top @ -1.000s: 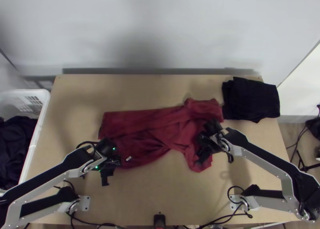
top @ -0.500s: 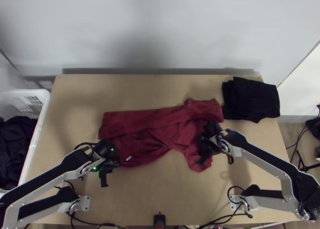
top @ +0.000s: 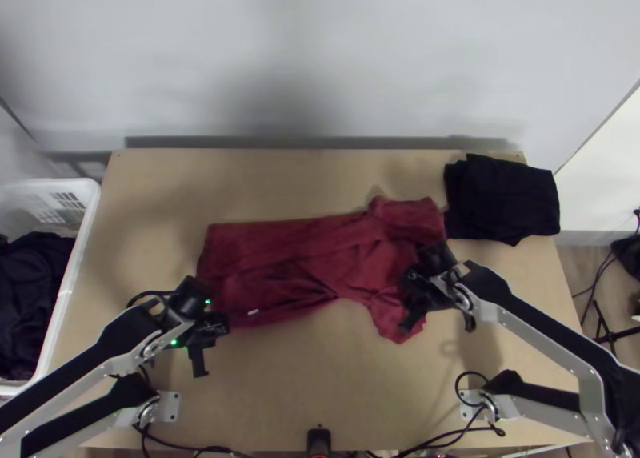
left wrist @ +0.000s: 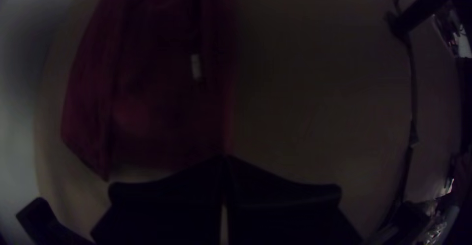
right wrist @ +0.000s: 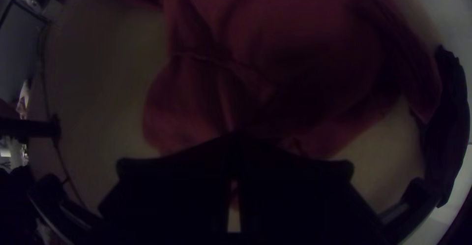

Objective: Fold the t-shirt

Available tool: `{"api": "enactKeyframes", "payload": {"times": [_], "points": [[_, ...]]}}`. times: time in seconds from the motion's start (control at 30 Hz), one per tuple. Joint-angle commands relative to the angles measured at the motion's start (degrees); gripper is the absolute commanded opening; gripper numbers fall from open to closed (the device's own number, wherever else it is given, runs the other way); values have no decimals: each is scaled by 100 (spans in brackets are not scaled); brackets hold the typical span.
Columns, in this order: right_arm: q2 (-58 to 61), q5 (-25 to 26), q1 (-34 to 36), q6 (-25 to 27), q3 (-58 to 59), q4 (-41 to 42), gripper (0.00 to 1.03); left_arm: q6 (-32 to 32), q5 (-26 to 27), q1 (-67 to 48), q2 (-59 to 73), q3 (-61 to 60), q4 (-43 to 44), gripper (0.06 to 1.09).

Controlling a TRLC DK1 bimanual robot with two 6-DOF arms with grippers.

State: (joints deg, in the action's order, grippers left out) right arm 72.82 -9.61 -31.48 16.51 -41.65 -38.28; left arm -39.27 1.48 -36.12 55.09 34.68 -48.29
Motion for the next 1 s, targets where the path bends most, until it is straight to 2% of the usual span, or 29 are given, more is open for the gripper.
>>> {"api": "enactKeyframes", "payload": {"times": [0.0,0.17,0.3,0.5,0.67,0.97], "points": [[-637,-15,55,54,96,-417,3,-152,-7,290,-657,-57,-462,10],[-830,-50,169,238,333,-637,3,-565,2,720,-991,-233,-717,10],[-954,-138,169,370,412,-856,3,-626,-7,843,-1167,-233,-840,10],[-1033,-560,169,441,403,-1261,3,-776,19,1116,-1238,-163,-989,10],[-1226,-657,477,713,421,-1551,3,-881,19,1168,-1607,-163,-1332,10],[-1094,-868,55,810,359,-1832,3,-881,327,1168,-1440,83,-1508,10]]}}
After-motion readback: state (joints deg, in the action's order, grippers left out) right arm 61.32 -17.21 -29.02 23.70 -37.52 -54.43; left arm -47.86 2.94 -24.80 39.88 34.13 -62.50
